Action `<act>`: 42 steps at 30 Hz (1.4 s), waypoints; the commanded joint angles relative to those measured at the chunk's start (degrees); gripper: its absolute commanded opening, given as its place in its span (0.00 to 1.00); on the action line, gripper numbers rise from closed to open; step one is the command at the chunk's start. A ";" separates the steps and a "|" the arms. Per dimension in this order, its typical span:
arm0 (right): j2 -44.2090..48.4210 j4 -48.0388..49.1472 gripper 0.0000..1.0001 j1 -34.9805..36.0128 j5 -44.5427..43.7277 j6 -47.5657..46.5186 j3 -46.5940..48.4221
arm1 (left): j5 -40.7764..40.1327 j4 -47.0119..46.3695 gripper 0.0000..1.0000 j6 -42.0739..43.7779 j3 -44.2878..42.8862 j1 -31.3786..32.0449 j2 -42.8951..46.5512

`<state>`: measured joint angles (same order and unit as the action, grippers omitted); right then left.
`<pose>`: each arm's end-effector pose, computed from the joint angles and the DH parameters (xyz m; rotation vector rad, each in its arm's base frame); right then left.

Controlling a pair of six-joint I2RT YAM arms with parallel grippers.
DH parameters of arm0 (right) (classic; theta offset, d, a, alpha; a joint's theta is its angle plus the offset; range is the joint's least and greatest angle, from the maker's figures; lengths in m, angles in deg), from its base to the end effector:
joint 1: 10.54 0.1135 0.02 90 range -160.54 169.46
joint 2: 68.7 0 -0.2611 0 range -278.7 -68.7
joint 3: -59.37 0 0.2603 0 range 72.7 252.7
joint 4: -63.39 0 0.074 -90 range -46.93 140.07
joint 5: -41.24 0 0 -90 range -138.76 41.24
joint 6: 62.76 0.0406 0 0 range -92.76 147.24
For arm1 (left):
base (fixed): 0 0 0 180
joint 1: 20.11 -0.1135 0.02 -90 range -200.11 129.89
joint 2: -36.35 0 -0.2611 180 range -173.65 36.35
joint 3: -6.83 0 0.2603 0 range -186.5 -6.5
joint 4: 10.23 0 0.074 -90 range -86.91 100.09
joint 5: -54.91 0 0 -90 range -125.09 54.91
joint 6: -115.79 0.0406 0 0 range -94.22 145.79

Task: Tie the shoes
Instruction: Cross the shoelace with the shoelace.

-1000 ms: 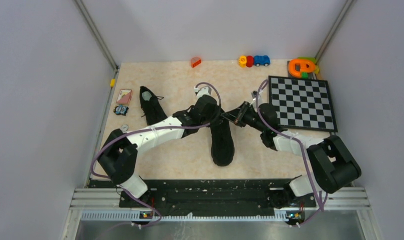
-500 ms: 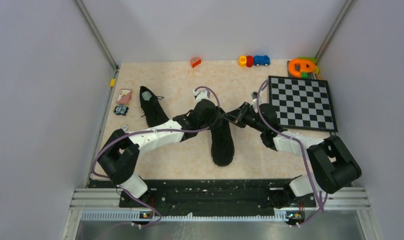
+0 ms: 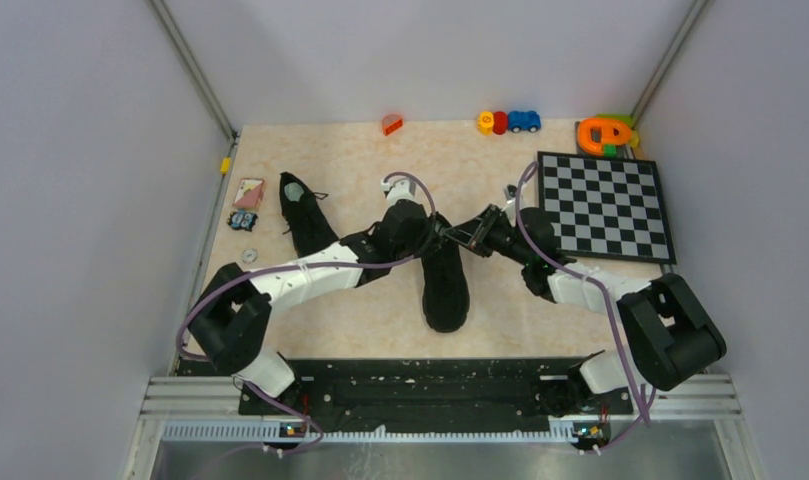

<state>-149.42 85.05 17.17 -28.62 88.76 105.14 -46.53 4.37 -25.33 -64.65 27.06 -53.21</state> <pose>0.2594 0.1520 0.1963 0.3144 2.0063 1.3719 0.2515 -0.2594 0.2324 -0.1990 2.2258 -0.7762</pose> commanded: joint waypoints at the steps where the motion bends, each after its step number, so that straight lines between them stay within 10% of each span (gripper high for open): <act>1: 2.13 -1.03 0.11 0.88 -1.57 -1.55 2.01 | -0.60 -0.23 0.00 -0.23 0.32 -0.24 4.70; 42: 9.00 -13.71 0.56 -3.88 3.48 -17.23 5.62 | 3.17 3.77 0.00 -1.28 -0.99 -0.41 3.92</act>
<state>-142.58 72.86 13.78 -27.85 76.48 106.26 -43.75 8.30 -26.44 -64.43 26.87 -48.55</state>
